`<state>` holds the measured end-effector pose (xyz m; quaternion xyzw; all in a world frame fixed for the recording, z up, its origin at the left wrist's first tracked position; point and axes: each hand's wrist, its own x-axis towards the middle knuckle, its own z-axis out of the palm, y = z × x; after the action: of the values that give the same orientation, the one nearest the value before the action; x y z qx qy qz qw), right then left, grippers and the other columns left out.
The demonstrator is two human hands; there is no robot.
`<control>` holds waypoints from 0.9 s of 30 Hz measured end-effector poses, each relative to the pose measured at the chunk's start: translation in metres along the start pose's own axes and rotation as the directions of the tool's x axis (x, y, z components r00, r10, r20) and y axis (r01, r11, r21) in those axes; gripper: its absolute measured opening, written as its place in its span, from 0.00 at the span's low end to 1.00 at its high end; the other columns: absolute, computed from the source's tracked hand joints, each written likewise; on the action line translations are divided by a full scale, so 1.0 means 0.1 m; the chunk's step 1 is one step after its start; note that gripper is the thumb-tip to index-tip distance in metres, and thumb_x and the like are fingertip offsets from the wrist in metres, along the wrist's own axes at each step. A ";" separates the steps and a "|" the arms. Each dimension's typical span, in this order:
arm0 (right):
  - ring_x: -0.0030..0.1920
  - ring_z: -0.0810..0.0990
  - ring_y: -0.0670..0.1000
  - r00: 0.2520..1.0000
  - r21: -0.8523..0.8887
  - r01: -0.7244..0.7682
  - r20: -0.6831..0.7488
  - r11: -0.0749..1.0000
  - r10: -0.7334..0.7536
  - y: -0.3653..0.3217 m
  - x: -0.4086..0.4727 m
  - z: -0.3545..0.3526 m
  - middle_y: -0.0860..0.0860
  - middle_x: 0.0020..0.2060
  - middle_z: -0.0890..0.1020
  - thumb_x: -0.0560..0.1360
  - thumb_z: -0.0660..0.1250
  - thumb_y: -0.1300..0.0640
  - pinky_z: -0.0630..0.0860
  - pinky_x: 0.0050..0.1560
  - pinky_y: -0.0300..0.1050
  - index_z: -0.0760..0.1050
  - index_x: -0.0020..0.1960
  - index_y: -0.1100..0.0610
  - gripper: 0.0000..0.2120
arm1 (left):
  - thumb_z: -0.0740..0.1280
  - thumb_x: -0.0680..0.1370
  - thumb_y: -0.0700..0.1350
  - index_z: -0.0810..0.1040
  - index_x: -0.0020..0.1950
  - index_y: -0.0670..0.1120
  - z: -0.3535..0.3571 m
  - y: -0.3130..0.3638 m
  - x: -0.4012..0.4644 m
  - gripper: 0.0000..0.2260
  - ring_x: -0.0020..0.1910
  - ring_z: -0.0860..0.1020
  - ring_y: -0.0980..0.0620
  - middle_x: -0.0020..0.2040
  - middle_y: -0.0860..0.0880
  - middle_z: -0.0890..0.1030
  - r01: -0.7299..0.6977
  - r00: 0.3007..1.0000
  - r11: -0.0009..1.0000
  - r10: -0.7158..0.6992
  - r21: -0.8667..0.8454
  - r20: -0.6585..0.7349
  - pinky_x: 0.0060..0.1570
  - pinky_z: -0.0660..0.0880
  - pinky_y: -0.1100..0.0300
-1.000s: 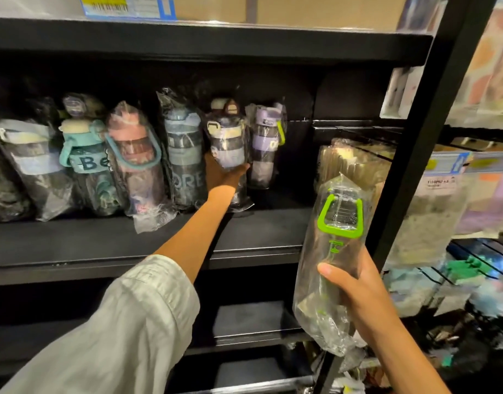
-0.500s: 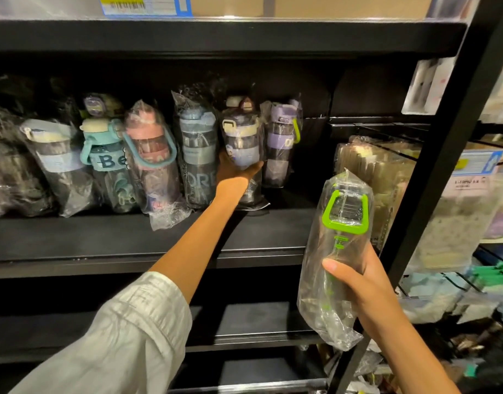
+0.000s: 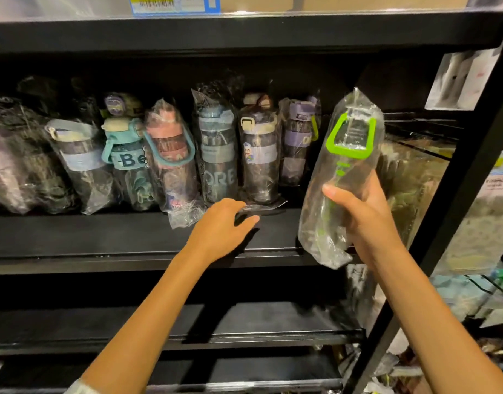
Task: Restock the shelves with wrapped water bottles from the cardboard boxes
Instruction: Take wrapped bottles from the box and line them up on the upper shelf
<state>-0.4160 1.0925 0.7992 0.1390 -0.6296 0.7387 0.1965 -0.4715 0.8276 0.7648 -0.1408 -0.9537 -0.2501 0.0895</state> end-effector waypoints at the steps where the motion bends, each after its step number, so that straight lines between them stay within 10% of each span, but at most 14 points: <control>1: 0.65 0.81 0.55 1.000 -0.008 0.004 -0.013 1.000 -0.004 0.03 0.09 0.02 0.53 0.66 0.82 0.74 0.77 0.61 0.77 0.67 0.57 0.70 0.72 0.49 0.30 | 0.59 0.81 0.67 0.76 0.70 0.48 -0.02 -0.06 -0.11 0.28 0.65 0.76 0.47 0.64 0.51 0.77 -0.022 1.000 0.998 0.022 0.051 0.013 0.63 0.74 0.50; 13: 0.57 0.83 0.46 0.981 -0.222 -0.086 -0.188 0.971 0.044 0.70 0.92 0.16 0.48 0.58 0.81 0.71 0.81 0.59 0.80 0.57 0.44 0.66 0.69 0.49 0.34 | 0.44 0.78 0.75 0.56 0.84 0.53 0.03 -0.51 -0.62 0.40 0.83 0.53 0.53 0.84 0.53 0.56 -0.233 0.972 0.889 0.215 0.394 0.091 0.76 0.39 0.63; 21: 0.58 0.79 0.51 0.978 -0.334 -0.063 -0.209 0.941 -0.008 0.99 1.44 0.29 0.51 0.61 0.78 0.70 0.82 0.61 0.77 0.61 0.46 0.64 0.73 0.59 0.38 | 0.46 0.81 0.73 0.65 0.82 0.50 0.13 -0.55 -0.63 0.38 0.81 0.61 0.50 0.81 0.50 0.66 -0.218 0.973 0.889 0.229 0.403 0.023 0.77 0.50 0.57; 27: 0.56 0.78 0.42 0.977 -0.352 0.004 -0.200 0.936 -0.079 1.17 1.65 0.29 0.50 0.60 0.77 0.70 0.81 0.64 0.74 0.51 0.26 0.62 0.74 0.63 0.39 | 0.50 0.82 0.71 0.69 0.80 0.49 0.15 -0.55 -0.62 0.35 0.80 0.65 0.50 0.79 0.49 0.70 -0.198 0.976 0.874 0.218 0.443 0.006 0.77 0.52 0.55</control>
<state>-0.6173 1.0675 0.7758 0.0361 -0.7231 0.6214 0.2994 -0.4319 0.7755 0.7119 -0.2130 -0.9625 -0.0194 0.1667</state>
